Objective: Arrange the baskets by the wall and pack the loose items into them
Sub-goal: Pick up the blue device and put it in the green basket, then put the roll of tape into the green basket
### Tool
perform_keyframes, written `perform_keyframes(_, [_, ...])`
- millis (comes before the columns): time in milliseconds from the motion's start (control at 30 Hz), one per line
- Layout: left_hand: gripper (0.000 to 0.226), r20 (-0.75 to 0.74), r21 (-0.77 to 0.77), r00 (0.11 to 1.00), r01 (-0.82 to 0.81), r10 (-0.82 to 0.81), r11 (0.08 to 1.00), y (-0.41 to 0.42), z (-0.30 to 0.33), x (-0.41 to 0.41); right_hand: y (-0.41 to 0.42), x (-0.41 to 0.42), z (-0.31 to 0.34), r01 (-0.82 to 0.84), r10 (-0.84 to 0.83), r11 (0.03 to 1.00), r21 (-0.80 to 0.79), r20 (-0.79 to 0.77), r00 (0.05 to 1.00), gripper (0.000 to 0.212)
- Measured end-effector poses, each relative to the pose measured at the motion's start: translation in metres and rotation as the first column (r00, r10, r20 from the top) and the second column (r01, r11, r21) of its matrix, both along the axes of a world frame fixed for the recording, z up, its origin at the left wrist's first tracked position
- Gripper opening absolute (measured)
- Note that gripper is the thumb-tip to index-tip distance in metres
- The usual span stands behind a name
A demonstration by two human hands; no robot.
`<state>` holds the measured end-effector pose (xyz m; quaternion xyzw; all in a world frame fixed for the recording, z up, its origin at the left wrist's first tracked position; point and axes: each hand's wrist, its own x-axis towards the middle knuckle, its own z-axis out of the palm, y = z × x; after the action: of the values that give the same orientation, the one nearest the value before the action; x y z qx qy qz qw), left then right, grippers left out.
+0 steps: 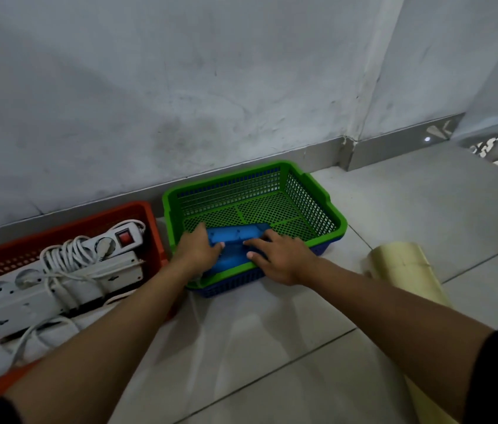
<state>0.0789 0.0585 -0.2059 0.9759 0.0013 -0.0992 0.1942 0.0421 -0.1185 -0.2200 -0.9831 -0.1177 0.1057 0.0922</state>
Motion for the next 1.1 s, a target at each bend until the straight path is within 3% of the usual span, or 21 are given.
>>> perform_keyframes(67, [0.040,0.084,0.141,0.996,0.029,-0.041,0.990,-0.006,0.005,-0.005,-0.002,-0.003,0.004,-0.037,0.035,0.998,-0.060,-0.043,0.998,0.048])
perform_keyframes(200, [0.043,0.115,0.008,0.992,0.046,-0.047,0.999,-0.023,0.017,-0.013,-0.012,-0.023,0.019,-0.097,0.083,0.983,-0.158,-0.092,0.992,0.054])
perform_keyframes(367, [0.045,0.077,0.044,0.954,0.287,-0.290,0.957,-0.057,0.019,-0.034,-0.052,-0.050,0.057,0.186,-0.188,0.976,-0.115,-0.005,0.982,0.062])
perform_keyframes(500, [0.041,0.107,0.009,0.896,0.432,-0.431,0.902,-0.099,0.033,-0.054,-0.093,-0.076,0.079,0.549,-0.549,0.835,-0.035,-0.020,0.835,0.066])
perform_keyframes(633, [0.041,0.073,-0.002,0.832,0.552,-0.550,0.834,-0.135,0.034,-0.076,-0.131,-0.103,0.063,0.751,-0.748,0.657,-0.068,-0.183,0.638,0.091])
perform_keyframes(833, [0.050,-0.037,0.022,0.754,0.657,-0.656,0.753,-0.158,0.021,-0.102,-0.136,-0.138,0.013,0.864,-0.841,0.495,-0.093,-0.302,0.449,0.124])
perform_keyframes(967, [0.049,-0.062,0.010,0.752,0.658,-0.656,0.753,-0.154,0.020,-0.106,-0.134,-0.142,0.003,0.896,-0.869,0.436,-0.083,-0.297,0.395,0.135])
perform_keyframes(1100, [0.048,-0.094,-0.013,0.761,0.643,-0.642,0.765,-0.143,0.019,-0.106,-0.138,-0.146,0.003,0.907,-0.880,0.419,-0.043,-0.264,0.394,0.132])
